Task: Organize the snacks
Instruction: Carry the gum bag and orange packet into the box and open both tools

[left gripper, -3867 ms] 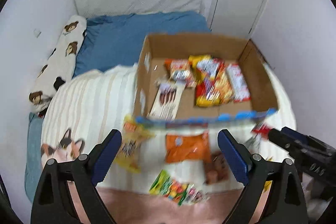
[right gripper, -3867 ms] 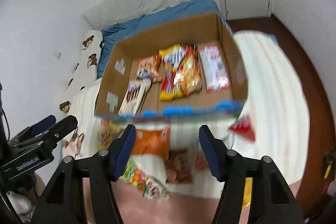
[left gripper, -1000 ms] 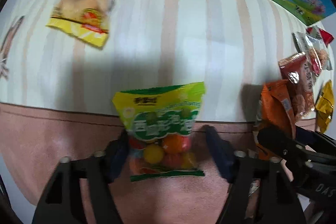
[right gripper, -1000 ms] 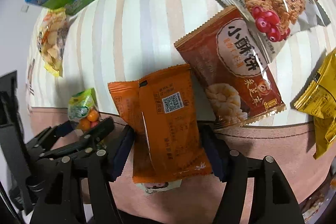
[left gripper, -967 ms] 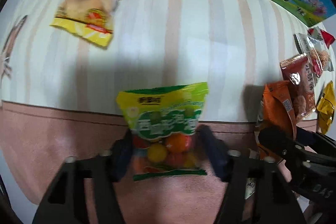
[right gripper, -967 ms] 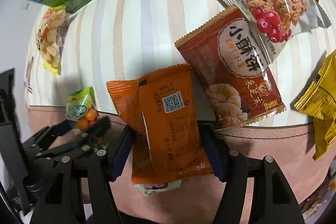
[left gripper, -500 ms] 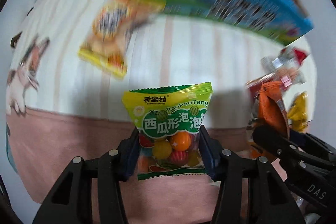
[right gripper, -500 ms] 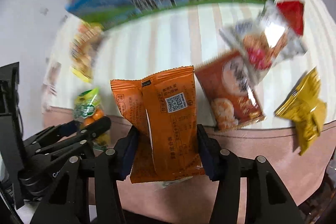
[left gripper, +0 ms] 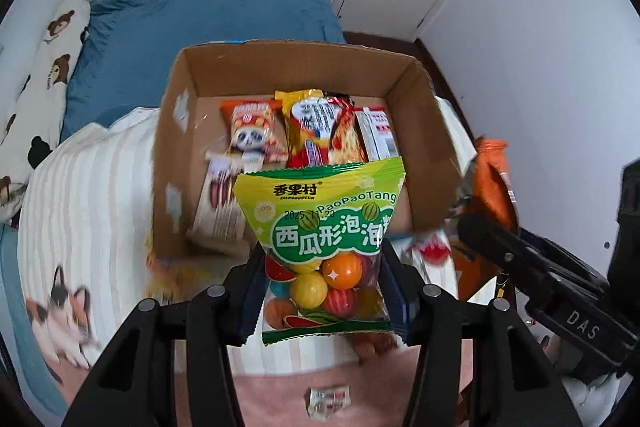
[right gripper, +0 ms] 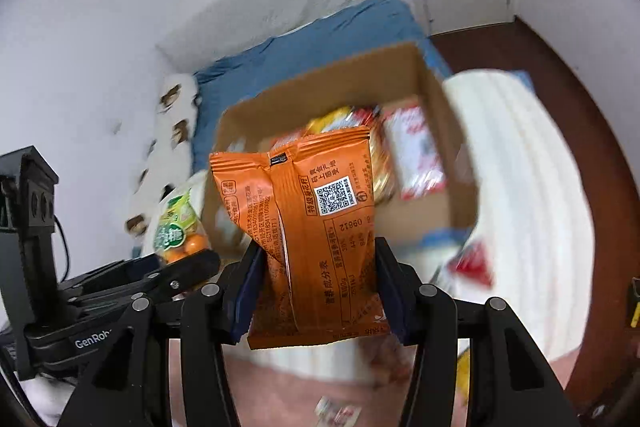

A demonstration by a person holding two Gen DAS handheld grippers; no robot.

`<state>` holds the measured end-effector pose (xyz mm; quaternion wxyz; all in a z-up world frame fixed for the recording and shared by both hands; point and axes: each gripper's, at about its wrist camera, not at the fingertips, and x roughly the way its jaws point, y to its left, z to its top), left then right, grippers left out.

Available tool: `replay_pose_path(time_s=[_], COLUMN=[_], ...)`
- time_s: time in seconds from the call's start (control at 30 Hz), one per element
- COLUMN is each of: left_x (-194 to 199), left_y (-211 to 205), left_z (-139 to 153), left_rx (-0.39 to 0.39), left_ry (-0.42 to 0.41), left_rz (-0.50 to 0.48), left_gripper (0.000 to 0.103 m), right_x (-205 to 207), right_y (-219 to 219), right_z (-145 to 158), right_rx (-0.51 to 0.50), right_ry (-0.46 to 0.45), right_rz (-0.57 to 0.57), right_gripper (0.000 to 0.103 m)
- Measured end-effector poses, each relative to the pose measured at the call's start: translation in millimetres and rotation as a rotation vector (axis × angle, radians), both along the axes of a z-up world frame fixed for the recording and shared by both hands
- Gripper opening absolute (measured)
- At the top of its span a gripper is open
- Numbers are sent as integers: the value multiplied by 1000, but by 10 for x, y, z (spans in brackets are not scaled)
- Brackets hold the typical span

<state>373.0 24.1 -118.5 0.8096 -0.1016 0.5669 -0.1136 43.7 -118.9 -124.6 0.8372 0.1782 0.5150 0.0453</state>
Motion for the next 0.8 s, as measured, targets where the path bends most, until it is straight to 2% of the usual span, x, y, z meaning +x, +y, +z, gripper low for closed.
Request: replay_pose_path(time_s=[0.1, 0.23, 0.37, 0.53, 0.63, 0.73, 0.8], left_x=[418, 834, 958, 1052, 1076, 1063, 1063], left_y=[-110, -188, -247, -271, -281, -271, -218], left_z=[-256, -768, -1068, -1335, -1479, -1549, -1547], left_rx=[9, 44, 56, 71, 80, 111, 121], left_ry=[83, 189, 260, 308, 358, 356, 339], left_rz=[2, 1, -8, -13, -25, -33, -12], left_gripper=[49, 49, 49, 49, 49, 51, 58], right_x=[343, 682, 818, 930, 944, 948, 959], right_y=[-103, -100, -67, -50, -47, -39, -6], right_z=[-103, -382, -708, -1087, -1252, -1316, -1336], right_rx=[-19, -41, -65, -80, -58, -81, -90], right_ry=[41, 105, 159, 205, 255, 292, 301], right_rz=[-24, -29, -33, -32, -15, 0, 19], right_gripper=[55, 55, 55, 55, 56, 65, 69])
